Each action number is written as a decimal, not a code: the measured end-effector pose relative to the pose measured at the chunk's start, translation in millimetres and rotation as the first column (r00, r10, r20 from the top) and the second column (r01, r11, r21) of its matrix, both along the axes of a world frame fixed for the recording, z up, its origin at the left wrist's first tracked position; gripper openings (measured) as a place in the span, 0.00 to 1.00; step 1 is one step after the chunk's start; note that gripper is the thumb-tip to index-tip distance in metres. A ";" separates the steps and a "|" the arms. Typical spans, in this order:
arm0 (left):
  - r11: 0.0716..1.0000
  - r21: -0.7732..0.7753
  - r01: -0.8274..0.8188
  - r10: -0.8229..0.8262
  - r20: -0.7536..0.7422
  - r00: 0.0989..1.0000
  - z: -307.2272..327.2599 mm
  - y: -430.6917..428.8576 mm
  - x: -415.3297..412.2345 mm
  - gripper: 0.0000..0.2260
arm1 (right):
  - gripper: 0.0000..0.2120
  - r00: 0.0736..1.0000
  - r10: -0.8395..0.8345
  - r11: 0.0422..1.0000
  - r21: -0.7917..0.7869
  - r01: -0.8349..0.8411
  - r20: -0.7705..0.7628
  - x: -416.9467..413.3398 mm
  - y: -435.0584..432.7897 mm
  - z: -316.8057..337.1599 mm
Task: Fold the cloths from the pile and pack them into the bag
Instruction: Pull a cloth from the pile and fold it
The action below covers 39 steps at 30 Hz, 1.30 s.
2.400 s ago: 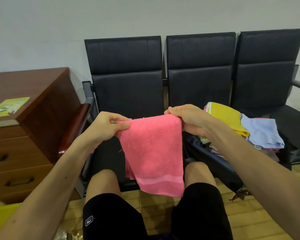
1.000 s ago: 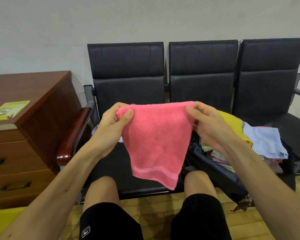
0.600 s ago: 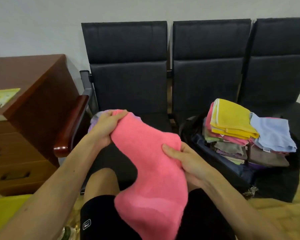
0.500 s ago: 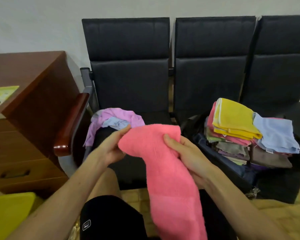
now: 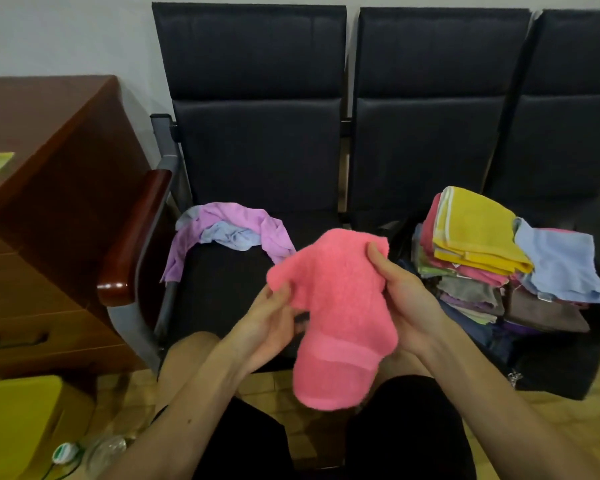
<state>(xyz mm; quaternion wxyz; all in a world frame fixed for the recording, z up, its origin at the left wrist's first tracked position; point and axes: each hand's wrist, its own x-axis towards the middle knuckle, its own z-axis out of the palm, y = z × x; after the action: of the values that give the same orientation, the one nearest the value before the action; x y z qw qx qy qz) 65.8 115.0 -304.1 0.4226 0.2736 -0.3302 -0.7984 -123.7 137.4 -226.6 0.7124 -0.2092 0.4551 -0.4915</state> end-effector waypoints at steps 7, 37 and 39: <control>0.945 -0.115 -0.306 0.325 0.253 0.911 -7.6 -15.1 11.8 0.37 | 0.20 0.838 0.001 0.997 -0.064 -0.043 -0.546 -6.8 -6.5 -25.9; 0.802 -0.595 0.051 0.495 0.711 0.499 121.9 -40.2 49.3 0.31 | 0.27 0.150 -0.253 0.793 -0.294 -0.535 -0.956 -20.5 -45.7 58.2; 0.766 -0.639 0.064 0.556 0.710 0.432 123.5 -40.5 47.6 0.29 | 0.25 0.099 -0.303 0.803 -0.310 -0.509 -0.948 -19.3 -44.2 57.1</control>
<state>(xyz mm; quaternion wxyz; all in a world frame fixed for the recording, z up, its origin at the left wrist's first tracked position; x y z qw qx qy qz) 113.4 74.5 -180.5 0.3728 0.5459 -0.6764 -0.3247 -143.0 93.2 -169.5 0.1519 -0.7208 0.6170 -0.2770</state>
